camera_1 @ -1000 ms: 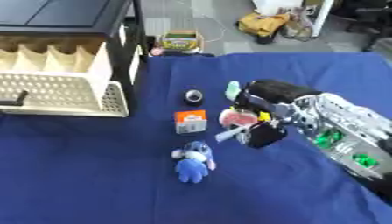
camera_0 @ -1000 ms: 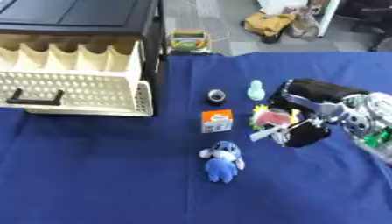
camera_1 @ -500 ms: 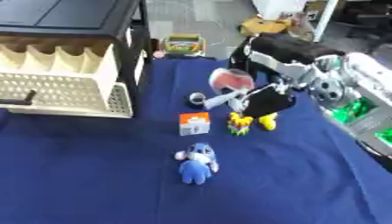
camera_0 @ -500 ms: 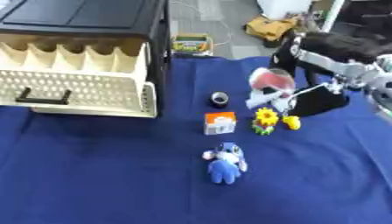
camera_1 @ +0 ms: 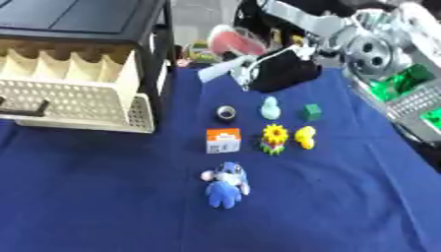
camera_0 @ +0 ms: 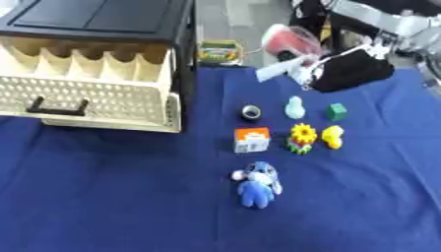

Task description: Pick up objects from table and place into drawer.

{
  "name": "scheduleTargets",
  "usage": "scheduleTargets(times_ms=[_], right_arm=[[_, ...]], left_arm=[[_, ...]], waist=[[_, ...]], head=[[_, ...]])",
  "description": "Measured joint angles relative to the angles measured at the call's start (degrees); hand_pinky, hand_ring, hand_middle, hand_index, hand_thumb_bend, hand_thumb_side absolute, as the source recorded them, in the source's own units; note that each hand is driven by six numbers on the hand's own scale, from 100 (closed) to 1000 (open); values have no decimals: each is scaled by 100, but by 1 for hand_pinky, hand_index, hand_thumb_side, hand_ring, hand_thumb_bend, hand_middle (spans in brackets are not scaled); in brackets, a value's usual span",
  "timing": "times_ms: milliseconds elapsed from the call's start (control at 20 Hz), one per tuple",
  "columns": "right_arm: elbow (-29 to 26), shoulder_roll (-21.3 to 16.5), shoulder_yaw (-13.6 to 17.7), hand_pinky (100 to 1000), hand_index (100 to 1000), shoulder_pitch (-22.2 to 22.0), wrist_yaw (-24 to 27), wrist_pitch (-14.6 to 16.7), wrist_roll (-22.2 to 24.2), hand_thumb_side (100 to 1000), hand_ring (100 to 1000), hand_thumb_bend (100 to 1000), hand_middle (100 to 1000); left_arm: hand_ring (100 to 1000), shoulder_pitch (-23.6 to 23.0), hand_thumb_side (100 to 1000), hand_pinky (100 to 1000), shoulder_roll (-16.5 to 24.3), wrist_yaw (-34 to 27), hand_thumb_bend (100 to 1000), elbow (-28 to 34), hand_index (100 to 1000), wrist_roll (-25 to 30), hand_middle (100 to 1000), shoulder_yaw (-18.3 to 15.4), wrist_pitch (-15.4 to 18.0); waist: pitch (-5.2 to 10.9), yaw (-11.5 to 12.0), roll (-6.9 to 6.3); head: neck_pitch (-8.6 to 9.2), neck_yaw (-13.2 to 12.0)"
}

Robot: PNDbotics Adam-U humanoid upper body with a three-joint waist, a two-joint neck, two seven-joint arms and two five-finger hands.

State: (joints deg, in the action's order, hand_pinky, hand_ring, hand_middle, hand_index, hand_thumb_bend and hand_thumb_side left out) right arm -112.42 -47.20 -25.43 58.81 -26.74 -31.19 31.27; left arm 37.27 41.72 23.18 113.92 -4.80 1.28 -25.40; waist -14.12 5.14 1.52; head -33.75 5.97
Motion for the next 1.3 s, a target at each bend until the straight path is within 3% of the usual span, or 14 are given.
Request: scheduleTargets(times_ms=[450,750,1300], right_arm=[[843,808,-41,363,542,802,-264,69,26,294,542,100,414],[1565,1538,-22,378,541,1263,-461,135,-52,296,530,100,405],[2949,2850,131,376,536,1642,-1004,415,-404,282,516,100,393]], left_arm=[[100,13,862,100,0,0,377,0,755,34,100,37,44],[100,61,860,100,-4,0,380,0,757,46,100,70,72],[100,217,858,100,-107,0,384,0,755,75,100,125,167]], waist=[[52,73,39],[66,160,41],[10,406,43]], head=[[-4,20],[-6,66],[11,230]])
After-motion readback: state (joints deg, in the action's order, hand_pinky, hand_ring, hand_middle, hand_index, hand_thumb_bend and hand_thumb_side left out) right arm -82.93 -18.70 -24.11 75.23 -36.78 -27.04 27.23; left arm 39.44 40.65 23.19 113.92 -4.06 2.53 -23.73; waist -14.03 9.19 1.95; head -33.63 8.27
